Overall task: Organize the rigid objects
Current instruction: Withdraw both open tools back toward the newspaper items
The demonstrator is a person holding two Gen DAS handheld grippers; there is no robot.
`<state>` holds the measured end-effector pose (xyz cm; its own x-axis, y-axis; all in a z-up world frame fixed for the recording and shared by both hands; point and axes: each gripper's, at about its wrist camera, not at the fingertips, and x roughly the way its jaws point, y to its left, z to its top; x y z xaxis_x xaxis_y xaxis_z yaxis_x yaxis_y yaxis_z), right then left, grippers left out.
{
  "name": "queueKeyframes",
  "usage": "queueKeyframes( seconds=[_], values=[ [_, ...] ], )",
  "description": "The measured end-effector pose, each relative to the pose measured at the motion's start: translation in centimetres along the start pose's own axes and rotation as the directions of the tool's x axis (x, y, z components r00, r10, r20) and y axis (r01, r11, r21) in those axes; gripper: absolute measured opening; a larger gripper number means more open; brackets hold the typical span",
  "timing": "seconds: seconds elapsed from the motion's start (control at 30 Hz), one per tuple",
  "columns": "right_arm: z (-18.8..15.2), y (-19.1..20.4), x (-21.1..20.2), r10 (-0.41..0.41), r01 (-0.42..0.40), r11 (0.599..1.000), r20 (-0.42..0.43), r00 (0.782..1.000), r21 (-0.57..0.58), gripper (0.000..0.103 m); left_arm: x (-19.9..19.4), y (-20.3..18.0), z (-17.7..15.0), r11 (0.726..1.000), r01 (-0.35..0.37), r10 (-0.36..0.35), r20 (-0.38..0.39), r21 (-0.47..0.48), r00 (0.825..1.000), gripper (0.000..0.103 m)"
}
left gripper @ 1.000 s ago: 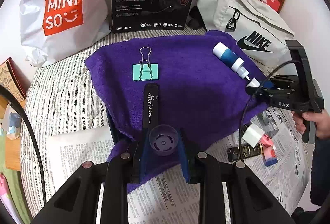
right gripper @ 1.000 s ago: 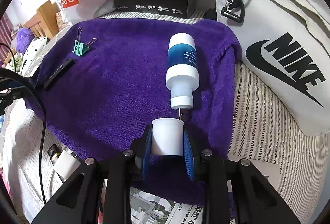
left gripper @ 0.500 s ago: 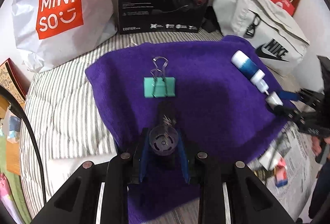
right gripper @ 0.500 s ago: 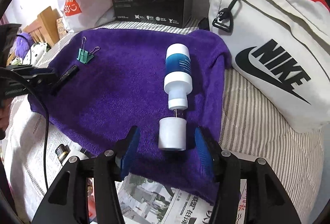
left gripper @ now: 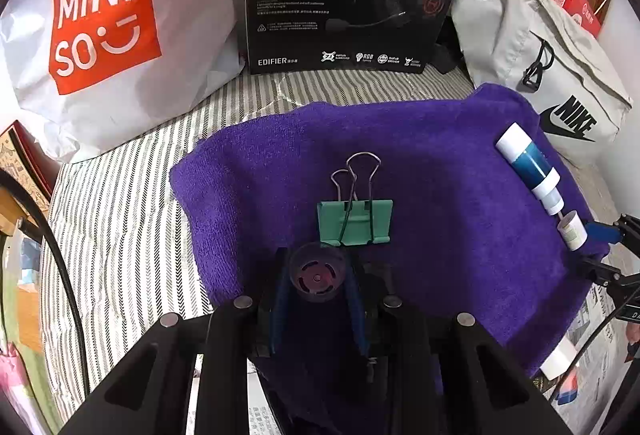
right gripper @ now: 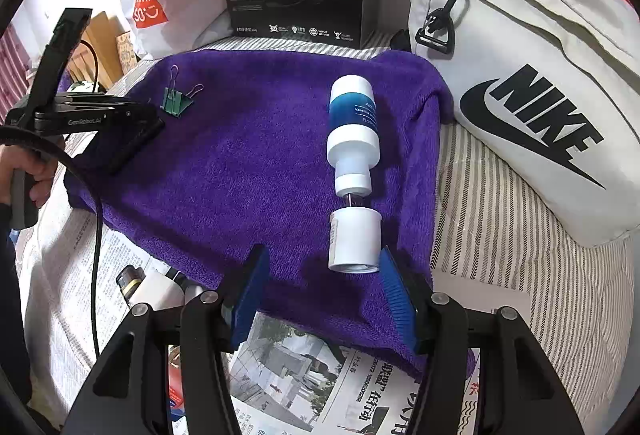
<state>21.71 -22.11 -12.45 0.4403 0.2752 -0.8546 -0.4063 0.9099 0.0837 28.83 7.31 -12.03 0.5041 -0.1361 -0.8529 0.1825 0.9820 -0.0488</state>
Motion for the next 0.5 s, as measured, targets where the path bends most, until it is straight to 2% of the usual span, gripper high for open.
queueKeyframes(
  seconds=[0.5],
  values=[
    [-0.3, 0.0, -0.8, 0.002, -0.002, 1.000, 0.006, 1.000, 0.015, 0.057, 0.6, -1.3, -0.4, 0.998, -0.052, 0.053, -0.020, 0.048, 0.998, 0.027]
  ],
)
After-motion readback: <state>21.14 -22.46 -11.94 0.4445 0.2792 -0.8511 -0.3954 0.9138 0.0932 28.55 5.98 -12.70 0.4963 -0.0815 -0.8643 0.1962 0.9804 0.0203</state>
